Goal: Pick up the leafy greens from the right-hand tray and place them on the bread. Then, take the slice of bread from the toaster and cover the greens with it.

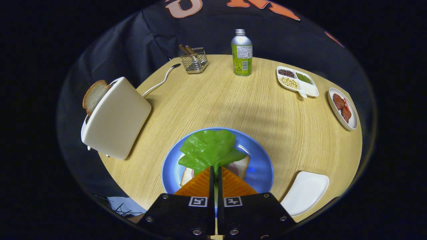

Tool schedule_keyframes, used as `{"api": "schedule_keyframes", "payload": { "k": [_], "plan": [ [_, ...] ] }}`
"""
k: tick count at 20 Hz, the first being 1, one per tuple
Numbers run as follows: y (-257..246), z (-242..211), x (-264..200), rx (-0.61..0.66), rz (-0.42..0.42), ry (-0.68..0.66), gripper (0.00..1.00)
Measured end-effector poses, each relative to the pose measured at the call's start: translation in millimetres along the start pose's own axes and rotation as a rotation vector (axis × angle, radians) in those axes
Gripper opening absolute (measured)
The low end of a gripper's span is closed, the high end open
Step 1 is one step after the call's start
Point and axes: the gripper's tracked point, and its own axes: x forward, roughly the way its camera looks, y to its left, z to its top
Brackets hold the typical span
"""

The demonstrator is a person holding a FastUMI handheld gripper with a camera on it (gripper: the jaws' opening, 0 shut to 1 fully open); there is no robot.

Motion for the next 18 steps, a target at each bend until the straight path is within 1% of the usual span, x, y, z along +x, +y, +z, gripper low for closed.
{"api": "schedule_keyframes", "payload": {
  "k": [3,6,7,8,10,12,15,16,17,18],
  "plan": [
    [-9.4,-2.5,-0.7,0.009,-0.032,-0.005,0.04],
    [-0.3,-9.6,3.5,0.000,-0.017,0.014,0.04],
    [5.3,-11.4,5.8,-0.010,-0.008,0.020,0.06],
    [9.2,-13.0,7.1,-0.021,-0.008,0.024,0.11],
    [8.7,-10.3,10.4,-0.041,-0.035,0.013,0.21],
    [9.6,-5.7,11.4,-0.037,-0.050,-0.004,0.32],
    [19.1,-2.6,7.7,-0.040,-0.040,-0.016,0.50],
    [21.2,1.2,4.2,-0.049,-0.048,-0.027,0.58],
    [23.4,6.6,-0.4,-0.060,-0.055,-0.045,0.60],
    [27.6,12.2,-5.5,-0.067,-0.055,-0.056,0.66]
  ]
}}
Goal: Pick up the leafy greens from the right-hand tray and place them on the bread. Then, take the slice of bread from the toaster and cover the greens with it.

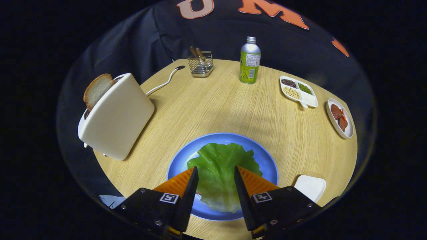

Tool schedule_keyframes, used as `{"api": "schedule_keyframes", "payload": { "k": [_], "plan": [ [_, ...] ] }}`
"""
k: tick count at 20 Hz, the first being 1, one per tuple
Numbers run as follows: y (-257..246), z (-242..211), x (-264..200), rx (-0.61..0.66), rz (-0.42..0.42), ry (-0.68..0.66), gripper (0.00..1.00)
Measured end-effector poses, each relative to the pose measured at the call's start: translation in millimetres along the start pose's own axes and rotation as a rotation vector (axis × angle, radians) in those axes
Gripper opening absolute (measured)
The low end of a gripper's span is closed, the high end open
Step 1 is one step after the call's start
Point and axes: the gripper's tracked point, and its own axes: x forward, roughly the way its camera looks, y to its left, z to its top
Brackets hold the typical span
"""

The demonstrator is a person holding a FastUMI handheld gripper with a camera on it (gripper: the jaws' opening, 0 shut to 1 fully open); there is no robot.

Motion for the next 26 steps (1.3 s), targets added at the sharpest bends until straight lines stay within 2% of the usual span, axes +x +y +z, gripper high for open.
{"api": "schedule_keyframes", "payload": {
  "k": [4,8,12,18,26],
  "plan": [
    [35.0,32.3,-28.8,0.018,0.053,-0.043,0.81],
    [72.9,61.7,-50.7,-0.003,0.097,-0.054,0.91],
    [114.9,76.2,-62.8,0.036,0.157,-0.010,0.93],
    [157.3,112.2,-76.1,0.081,0.189,0.021,0.95],
    [219.0,156.0,-83.3,0.054,0.196,0.034,0.94]
  ]
}}
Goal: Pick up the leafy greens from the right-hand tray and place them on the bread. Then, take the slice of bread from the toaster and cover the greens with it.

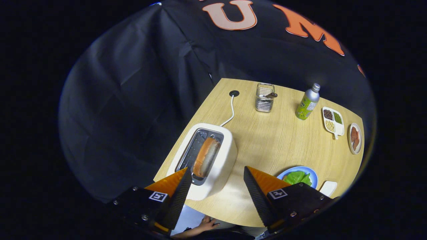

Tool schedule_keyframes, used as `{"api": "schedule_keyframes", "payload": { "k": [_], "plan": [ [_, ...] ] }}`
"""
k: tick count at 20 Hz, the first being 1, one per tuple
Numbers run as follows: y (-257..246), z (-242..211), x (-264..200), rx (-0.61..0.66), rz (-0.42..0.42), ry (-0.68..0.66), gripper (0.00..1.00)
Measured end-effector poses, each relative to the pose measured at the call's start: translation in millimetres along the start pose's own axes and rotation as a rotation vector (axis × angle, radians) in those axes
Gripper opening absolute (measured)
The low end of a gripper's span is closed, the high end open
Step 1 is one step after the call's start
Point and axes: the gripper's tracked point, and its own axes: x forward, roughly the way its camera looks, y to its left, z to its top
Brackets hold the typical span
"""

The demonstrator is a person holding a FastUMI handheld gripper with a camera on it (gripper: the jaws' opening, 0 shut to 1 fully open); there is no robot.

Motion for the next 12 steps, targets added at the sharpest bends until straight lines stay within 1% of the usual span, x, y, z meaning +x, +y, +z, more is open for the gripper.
{"api": "schedule_keyframes", "payload": {
  "k": [3,6,9,12],
  "plan": [
    [15.1,0.0,15.6,0.024,-0.009,0.037,0.94],
    [22.2,0.7,29.1,0.034,-0.025,0.063,0.88],
    [21.6,-2.2,39.6,0.048,-0.058,0.083,0.83],
    [16.1,-5.6,48.3,0.051,-0.098,0.096,0.75]
  ]
}}
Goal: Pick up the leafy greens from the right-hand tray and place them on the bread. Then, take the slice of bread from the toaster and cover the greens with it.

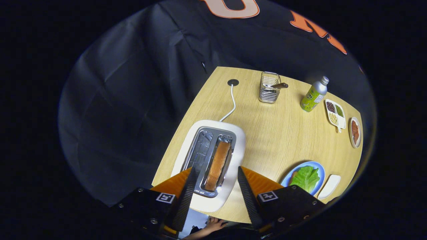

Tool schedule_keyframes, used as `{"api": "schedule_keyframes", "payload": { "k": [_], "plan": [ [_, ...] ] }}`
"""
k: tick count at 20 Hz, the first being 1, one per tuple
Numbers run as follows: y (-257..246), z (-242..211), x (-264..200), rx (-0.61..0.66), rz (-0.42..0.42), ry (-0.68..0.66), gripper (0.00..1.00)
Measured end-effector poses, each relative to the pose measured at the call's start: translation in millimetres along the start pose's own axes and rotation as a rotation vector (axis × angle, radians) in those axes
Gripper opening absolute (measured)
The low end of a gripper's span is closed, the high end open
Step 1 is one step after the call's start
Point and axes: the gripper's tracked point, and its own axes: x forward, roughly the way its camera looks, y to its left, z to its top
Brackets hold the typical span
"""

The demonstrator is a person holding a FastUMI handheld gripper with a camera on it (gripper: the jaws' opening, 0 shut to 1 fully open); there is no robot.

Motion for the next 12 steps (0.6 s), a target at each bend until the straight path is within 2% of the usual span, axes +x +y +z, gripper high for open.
{"api": "schedule_keyframes", "payload": {
  "k": [3,12],
  "plan": [
    [1.0,-0.5,4.0,0.025,-0.023,0.006,0.66],
    [3.3,2.1,25.2,0.124,-0.107,0.022,0.27]
  ]
}}
